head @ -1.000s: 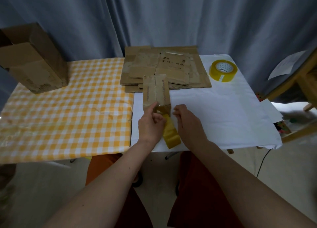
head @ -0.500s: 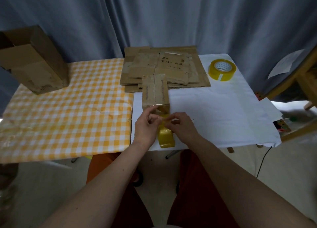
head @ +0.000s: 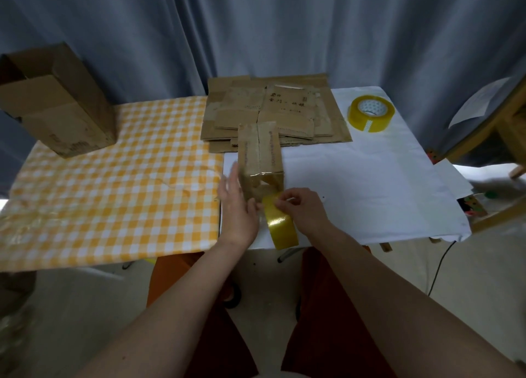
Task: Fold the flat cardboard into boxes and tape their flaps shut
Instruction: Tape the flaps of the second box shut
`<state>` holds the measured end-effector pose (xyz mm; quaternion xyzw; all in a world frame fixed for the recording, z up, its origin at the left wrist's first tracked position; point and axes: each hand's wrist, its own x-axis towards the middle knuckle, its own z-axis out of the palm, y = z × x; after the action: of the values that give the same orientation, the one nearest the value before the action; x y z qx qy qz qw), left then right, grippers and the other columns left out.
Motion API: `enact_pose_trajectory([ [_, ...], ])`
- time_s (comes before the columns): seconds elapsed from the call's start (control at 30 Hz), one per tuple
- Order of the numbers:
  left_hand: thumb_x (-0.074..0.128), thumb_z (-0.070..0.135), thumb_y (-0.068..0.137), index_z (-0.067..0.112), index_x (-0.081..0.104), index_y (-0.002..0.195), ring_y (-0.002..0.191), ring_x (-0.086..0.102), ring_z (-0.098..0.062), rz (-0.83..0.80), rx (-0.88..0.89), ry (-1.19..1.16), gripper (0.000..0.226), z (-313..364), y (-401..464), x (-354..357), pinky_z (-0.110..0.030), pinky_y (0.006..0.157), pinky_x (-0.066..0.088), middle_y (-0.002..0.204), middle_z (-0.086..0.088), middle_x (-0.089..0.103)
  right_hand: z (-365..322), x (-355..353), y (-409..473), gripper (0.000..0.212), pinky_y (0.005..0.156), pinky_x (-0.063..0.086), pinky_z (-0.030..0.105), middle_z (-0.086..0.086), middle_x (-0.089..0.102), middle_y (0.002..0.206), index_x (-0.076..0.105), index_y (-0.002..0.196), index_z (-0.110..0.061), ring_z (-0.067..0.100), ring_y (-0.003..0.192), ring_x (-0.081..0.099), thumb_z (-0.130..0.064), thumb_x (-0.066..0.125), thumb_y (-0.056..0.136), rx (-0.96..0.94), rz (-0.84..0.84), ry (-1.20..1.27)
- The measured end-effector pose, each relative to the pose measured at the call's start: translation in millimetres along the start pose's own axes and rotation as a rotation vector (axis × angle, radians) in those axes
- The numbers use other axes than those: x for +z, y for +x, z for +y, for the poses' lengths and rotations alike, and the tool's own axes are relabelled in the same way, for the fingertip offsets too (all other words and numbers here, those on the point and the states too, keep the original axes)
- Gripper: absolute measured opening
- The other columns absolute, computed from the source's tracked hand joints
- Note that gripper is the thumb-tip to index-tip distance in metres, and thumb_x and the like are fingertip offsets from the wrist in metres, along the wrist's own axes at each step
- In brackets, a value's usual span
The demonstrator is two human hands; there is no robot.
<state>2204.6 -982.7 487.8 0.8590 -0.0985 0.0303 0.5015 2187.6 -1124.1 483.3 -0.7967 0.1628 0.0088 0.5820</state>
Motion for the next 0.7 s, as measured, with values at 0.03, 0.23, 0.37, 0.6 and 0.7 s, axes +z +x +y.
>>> enact_pose_trajectory([
  [0.03, 0.050, -0.012, 0.089, 0.018, 0.025, 0.148, 0.132, 0.021, 0.004, 0.034, -0.050, 0.006, 0.070, -2, 1, -2, -0.021, 0.103, 0.042, 0.154, -0.017, 0.011, 1, -1, -1, 0.004, 0.080, 0.047, 0.032, 0.008, 0.066, 0.093, 0.068, 0.086, -0.012, 0.021, 0.088, 0.060, -0.015, 0.068, 0.084, 0.009, -0.001, 0.008],
  [0.23, 0.071, 0.004, 0.079, 0.014, 0.065, 0.113, 0.111, 0.044, -0.016, 0.010, 0.279, 0.276, 0.036, -7, -11, 2, -0.012, 0.095, 0.035, 0.115, -0.003, 0.052, 4, -5, 0, 0.002, 0.073, 0.046, 0.028, 0.010, 0.064, 0.096, 0.067, 0.086, -0.011, 0.019, 0.086, 0.058, -0.012, 0.065, 0.086, 0.028, 0.021, 0.052],
  [0.37, 0.070, 0.019, 0.086, 0.016, 0.067, 0.119, 0.111, 0.049, -0.017, -0.040, 0.208, 0.304, 0.034, -3, -8, 11, -0.005, 0.089, 0.027, 0.114, -0.001, 0.063, 4, -8, -3, 0.002, 0.071, 0.046, 0.026, 0.011, 0.064, 0.092, 0.065, 0.084, -0.008, 0.020, 0.083, 0.059, -0.010, 0.065, 0.086, -0.007, -0.037, 0.052],
  [0.6, 0.068, 0.008, 0.085, 0.012, 0.068, 0.117, 0.104, 0.057, -0.024, -0.072, 0.234, 0.320, 0.032, 5, -3, 16, -0.022, 0.087, 0.041, 0.109, -0.009, 0.066, 7, -18, -2, 0.004, 0.064, 0.044, 0.011, 0.010, 0.053, 0.111, 0.060, 0.084, -0.009, 0.012, 0.083, 0.056, -0.009, 0.063, 0.088, -0.079, -0.092, -0.068],
  [0.7, 0.073, 0.007, 0.081, 0.014, 0.063, 0.122, 0.105, 0.054, -0.018, -0.017, 0.218, 0.258, 0.042, 7, -5, 16, -0.027, 0.088, 0.048, 0.116, -0.005, 0.053, 9, -18, 0, 0.006, 0.071, 0.045, 0.024, 0.016, 0.054, 0.113, 0.062, 0.090, -0.005, 0.019, 0.090, 0.057, -0.011, 0.061, 0.089, -0.047, -0.073, -0.094],
])
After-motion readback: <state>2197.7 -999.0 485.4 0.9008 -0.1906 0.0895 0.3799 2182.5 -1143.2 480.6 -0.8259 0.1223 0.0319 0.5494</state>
